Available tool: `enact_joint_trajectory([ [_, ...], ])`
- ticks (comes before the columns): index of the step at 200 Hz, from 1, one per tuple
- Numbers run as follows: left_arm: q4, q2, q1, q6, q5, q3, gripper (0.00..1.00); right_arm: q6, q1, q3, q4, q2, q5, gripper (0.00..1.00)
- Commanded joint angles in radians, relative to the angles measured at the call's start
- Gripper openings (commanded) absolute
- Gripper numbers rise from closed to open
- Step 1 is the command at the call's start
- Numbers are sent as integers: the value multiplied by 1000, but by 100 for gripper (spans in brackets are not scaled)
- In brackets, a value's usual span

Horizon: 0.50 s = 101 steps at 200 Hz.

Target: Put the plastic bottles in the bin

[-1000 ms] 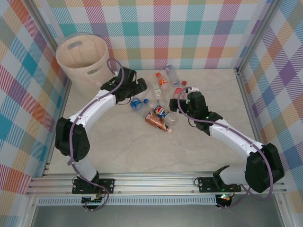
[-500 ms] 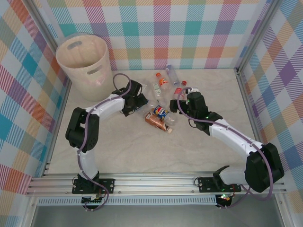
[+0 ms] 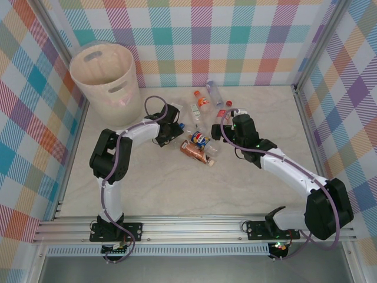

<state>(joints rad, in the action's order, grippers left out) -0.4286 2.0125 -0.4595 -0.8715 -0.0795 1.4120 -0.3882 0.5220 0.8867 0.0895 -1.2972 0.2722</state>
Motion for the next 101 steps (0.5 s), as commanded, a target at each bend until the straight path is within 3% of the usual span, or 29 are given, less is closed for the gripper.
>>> enact_joint_trajectory([
  [1,24,24,9,4,3,-1,77,0,-7,38,7,-10,9,100],
  [23,50,15,10,23,9,-25,73,7,-7,43,2,-7,-14,100],
  [64,106,-74,12,72,-9,-98,63,104,-6,5,-117,32,-230,100],
  [101,126,-173,11,141,-22,-141,60,164,-5,6,-147,53,-316,100],
])
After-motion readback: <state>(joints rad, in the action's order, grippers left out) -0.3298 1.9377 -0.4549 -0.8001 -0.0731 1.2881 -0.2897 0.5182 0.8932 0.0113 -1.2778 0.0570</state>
